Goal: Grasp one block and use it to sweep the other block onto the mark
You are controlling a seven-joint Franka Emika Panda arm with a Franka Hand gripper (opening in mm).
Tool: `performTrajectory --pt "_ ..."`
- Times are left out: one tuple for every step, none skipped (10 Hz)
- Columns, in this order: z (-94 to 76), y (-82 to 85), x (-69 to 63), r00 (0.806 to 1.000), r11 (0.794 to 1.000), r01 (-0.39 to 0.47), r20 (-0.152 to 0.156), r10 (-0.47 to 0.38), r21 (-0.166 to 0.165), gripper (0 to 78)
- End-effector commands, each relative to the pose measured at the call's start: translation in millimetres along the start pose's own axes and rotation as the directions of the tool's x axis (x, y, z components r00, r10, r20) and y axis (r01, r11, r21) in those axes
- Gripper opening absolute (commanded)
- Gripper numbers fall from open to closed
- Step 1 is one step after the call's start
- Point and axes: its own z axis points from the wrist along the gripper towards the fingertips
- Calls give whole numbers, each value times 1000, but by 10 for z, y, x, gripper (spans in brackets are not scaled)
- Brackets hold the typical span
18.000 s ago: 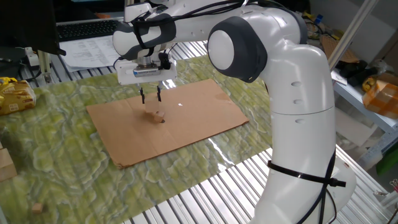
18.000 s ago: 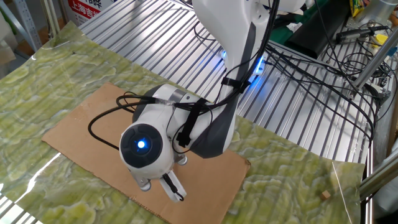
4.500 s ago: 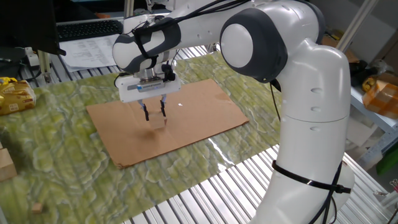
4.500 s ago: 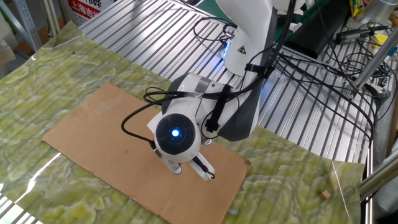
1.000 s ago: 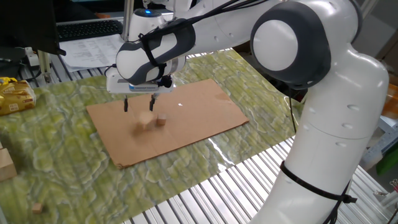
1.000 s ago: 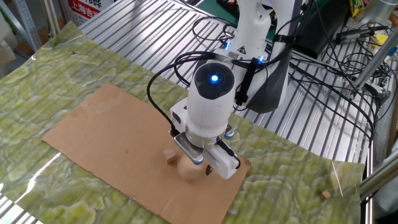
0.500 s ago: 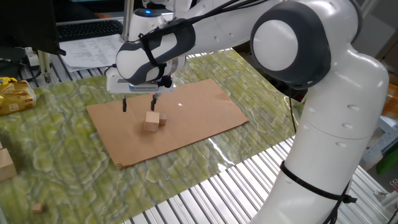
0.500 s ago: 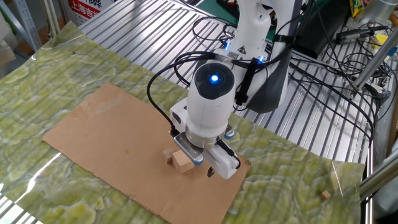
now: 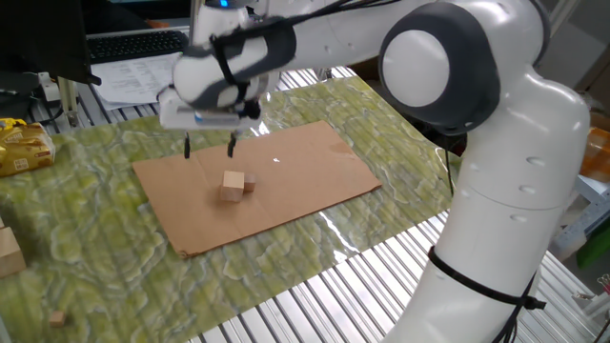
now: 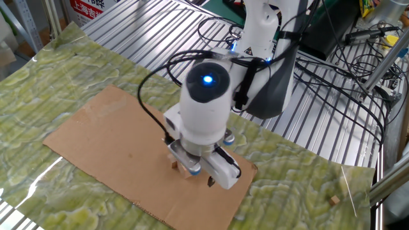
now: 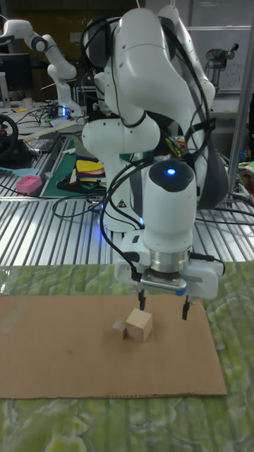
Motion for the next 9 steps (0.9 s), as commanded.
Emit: performTrajectory --pt "-326 -139 -268 1000 999 15 -24 -16 -30 773" --pt "-446 -243 -350 999 999 27 -42 -28 -38 773" --pt "-534 -333 -406 998 999 31 -46 -33 -37 773" --pt "-610 -422 -436 998 999 36 -43 -38 -35 773" --pt "-619 -433 -439 998 999 38 -42 -39 -35 773" --pt "-725 -591 -405 996 996 84 -33 -85 -43 773" --pt "-769 -671 -333 990 990 135 -25 -137 -48 773" --pt "-797 -732 -288 989 988 148 -24 -149 -52 773" --pt "-817 -764 -255 987 986 157 -22 -158 -50 773"
